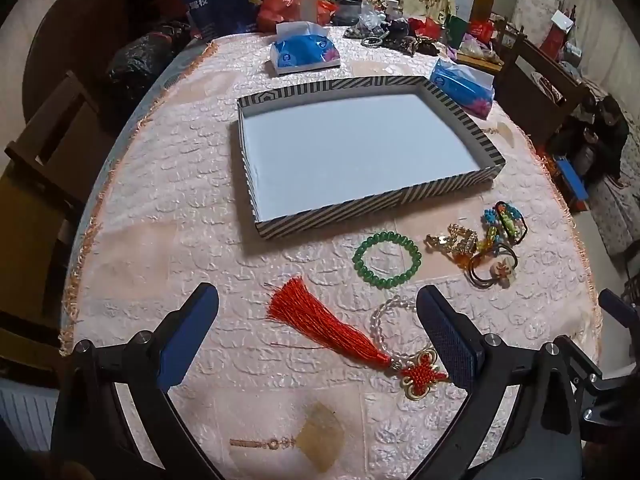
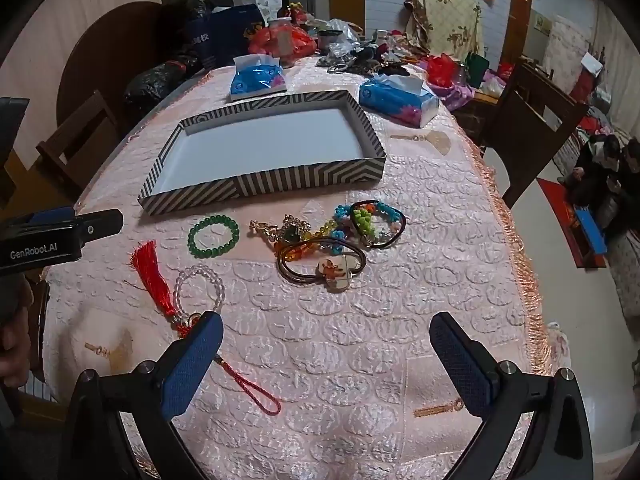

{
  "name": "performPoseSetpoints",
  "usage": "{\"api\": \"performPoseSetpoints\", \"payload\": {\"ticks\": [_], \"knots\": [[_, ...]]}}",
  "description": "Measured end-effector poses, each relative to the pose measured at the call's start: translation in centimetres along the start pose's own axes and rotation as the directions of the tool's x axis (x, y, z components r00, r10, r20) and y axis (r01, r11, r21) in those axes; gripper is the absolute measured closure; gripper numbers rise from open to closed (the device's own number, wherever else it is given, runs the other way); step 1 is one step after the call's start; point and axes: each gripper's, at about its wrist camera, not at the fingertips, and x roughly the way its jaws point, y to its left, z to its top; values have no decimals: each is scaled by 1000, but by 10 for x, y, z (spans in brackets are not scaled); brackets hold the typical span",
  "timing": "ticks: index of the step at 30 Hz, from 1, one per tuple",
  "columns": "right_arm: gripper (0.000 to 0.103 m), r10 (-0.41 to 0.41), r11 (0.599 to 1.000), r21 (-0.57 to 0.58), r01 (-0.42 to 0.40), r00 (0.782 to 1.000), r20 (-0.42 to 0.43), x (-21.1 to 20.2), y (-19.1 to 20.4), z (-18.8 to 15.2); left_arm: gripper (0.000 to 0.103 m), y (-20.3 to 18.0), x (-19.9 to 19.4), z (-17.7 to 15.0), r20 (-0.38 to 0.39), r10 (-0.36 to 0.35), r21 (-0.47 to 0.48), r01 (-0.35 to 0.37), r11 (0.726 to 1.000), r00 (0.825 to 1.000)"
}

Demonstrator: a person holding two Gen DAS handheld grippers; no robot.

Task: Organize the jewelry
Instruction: 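Move the left tool toward the red tassel's knot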

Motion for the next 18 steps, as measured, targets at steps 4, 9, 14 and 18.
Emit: {"api": "performPoseSetpoints", "payload": {"ticks": [4,9,14,18], "knots": [[0,-1,1000,-1,1,1000,1,0,1,0,3,1,2,-1,-5,-6,-1,6,1000,1000],[0,5,1000,3,-5,1000,-5,1,2,0,3,0,5,-3,-14,-25,3,25,1000,1000],[0,10,1000,16,-10,1000,-16,2,2,-2,3,-10,5,-3,-11,-23,45,24,999,1000],[0,21,999,29,-21,1000,-13,2,-1,-3,3,-19,6,-2,-11,2,89,-1,996,1000]]}}
